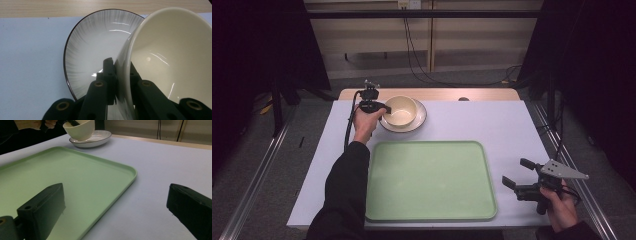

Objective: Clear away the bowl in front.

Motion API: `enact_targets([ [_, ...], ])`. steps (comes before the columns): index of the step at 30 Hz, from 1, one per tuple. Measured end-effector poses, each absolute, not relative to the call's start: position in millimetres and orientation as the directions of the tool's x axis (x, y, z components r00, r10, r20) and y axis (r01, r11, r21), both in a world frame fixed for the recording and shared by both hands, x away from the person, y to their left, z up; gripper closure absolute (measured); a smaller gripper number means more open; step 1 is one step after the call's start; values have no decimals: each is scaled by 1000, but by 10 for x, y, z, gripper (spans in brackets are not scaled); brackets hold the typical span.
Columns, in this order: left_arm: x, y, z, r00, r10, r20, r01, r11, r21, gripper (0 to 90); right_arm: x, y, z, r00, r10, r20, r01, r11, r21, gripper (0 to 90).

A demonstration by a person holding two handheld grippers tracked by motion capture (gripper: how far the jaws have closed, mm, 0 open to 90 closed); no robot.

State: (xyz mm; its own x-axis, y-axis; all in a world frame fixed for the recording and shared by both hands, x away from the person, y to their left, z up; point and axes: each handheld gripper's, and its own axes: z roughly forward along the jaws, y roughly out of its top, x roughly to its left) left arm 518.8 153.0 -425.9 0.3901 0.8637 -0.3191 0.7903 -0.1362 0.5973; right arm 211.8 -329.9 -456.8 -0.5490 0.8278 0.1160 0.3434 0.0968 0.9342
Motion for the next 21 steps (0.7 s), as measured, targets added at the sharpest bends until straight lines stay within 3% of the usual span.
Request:
enact_targets([
  [21,5000,1477,-4057,466,820,-333,764,-183,619,839,2116,-3301,-4567,-546,830,116,341,94,936,11],
])
